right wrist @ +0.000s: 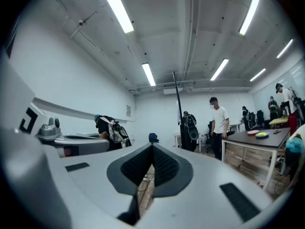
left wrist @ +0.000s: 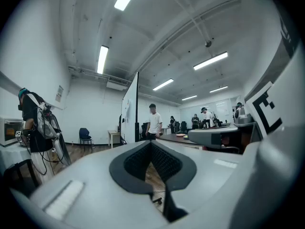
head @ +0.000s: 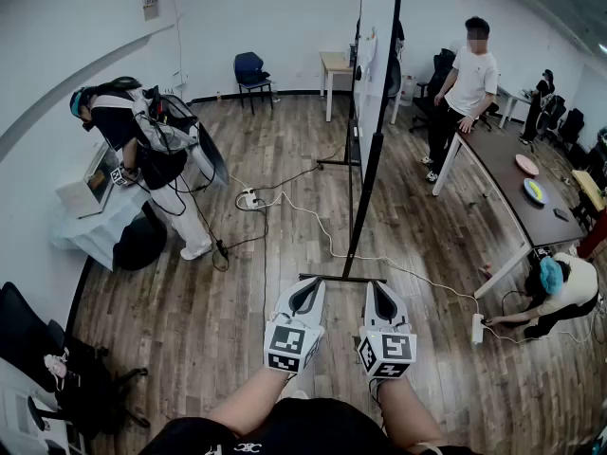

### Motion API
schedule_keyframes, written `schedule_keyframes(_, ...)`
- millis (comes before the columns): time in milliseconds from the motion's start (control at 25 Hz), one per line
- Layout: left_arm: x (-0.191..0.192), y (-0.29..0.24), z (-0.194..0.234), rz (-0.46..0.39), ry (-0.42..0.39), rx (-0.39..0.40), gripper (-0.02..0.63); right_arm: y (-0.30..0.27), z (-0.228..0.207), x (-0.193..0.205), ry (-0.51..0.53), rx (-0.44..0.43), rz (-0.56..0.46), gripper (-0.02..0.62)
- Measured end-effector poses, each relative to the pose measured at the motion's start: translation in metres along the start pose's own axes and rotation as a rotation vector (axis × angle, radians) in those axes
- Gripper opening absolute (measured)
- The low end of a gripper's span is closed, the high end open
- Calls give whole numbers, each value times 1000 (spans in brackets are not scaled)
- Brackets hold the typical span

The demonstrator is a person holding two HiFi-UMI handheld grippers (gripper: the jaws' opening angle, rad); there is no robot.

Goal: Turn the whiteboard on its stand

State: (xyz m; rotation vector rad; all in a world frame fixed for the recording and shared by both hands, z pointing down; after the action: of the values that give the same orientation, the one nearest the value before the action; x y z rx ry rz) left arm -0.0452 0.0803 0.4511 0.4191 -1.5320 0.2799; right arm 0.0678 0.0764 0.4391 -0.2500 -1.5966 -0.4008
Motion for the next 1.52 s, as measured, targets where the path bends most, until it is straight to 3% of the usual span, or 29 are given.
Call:
schedule_keyframes(360,-19,-16,28,-57,-46,6,6,-32,17,-25,56,-21,-105,5)
schedule_keyframes(800,-6,-29,23,-46,-59,32,6,-40,6,-7,15,-15,-73,5)
schedule_keyframes(1520,9,-36,85,-41,-23,5,7,-80,23,15,32,21,-37,5)
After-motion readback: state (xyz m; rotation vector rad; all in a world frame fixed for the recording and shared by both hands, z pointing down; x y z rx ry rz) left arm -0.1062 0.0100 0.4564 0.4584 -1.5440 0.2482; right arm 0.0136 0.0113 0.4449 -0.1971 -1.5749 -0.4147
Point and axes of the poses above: the fingertips, and each gripper's own axes: y backward along the fingers, z to its left, x out of its underside, the point moved 1 cm from there along y, backward along the fingers, and after that the axes turned 7 degrees about -z, right-handed, at the moved point
